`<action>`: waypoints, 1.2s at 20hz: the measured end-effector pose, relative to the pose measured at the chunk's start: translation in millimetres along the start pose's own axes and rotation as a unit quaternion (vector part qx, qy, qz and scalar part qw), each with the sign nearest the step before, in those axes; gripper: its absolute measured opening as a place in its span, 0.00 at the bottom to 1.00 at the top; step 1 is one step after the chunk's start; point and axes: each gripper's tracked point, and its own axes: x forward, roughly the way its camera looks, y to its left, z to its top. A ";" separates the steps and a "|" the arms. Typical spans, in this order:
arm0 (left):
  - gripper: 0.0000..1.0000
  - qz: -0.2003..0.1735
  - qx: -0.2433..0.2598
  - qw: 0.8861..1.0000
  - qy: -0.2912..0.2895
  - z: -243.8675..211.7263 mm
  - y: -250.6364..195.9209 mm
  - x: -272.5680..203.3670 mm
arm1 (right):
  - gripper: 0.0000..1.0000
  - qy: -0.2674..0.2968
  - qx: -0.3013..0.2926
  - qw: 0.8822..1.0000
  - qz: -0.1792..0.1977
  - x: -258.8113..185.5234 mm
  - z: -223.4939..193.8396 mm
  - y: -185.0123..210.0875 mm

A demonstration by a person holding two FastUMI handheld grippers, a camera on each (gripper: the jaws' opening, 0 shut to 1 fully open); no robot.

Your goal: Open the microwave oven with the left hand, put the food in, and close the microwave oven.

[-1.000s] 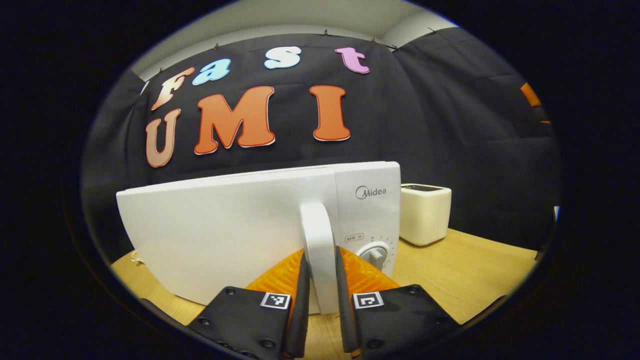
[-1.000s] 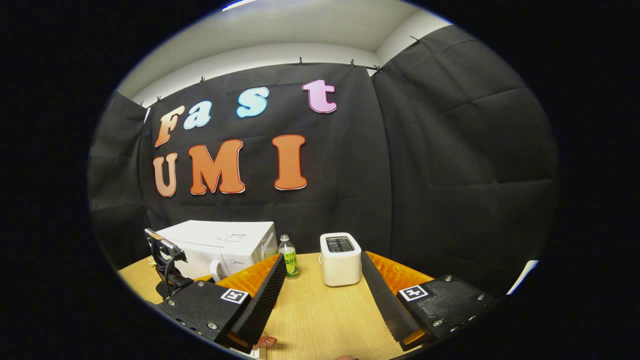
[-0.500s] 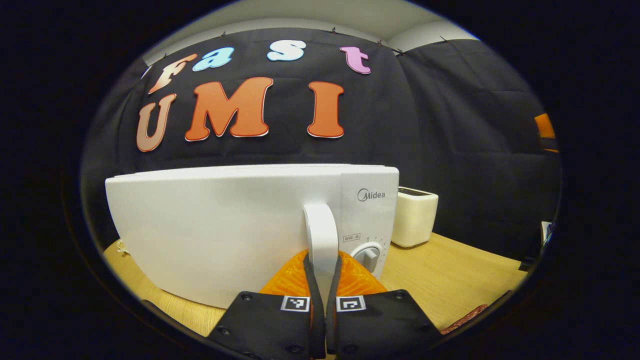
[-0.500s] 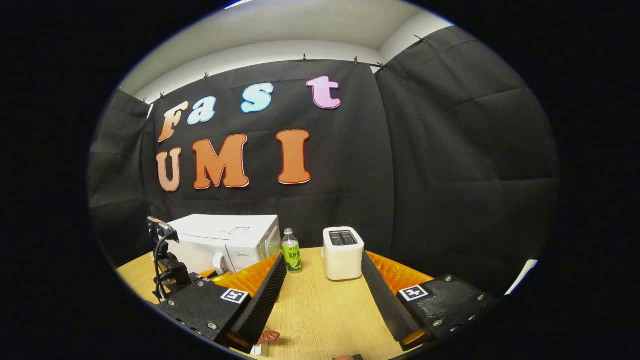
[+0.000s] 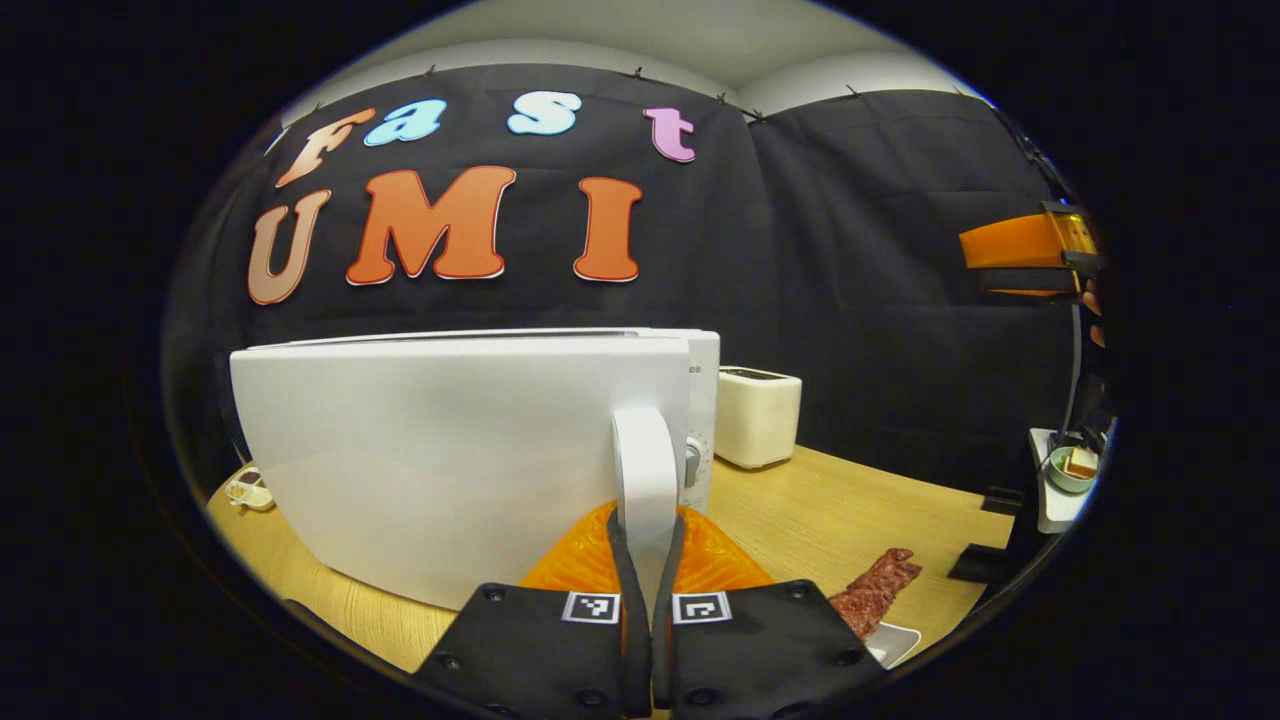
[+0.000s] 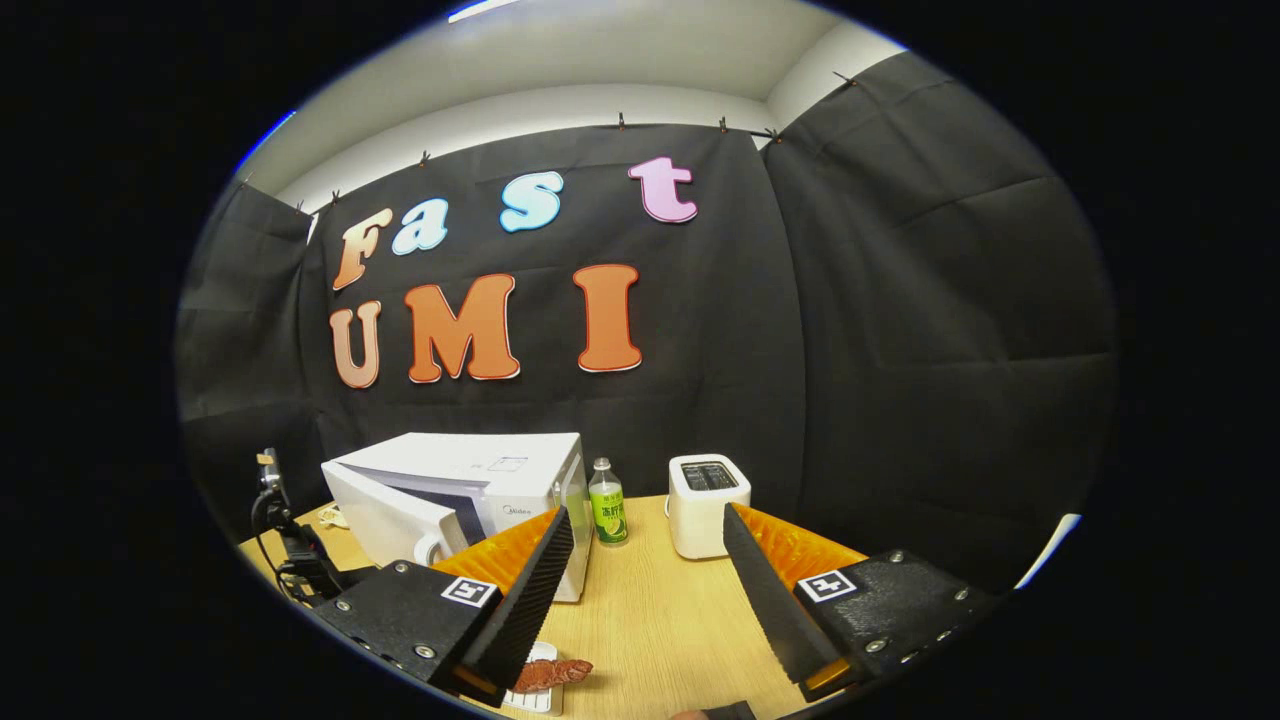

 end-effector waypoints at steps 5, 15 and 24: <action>0.06 -0.034 0.010 0.999 0.005 -4.8 5.0 -66.8 | 0.94 0.002 0.003 1.000 0.019 -9.6 -0.7 22.7; 0.06 -0.010 0.010 1.000 0.007 -11.2 41.8 -169.9 | 0.94 0.004 0.000 0.998 0.064 -23.0 -2.2 80.1; 0.15 0.065 -0.005 0.998 -0.001 -17.9 108.6 -252.8 | 0.94 0.016 -0.006 0.994 0.109 -37.1 -11.3 141.7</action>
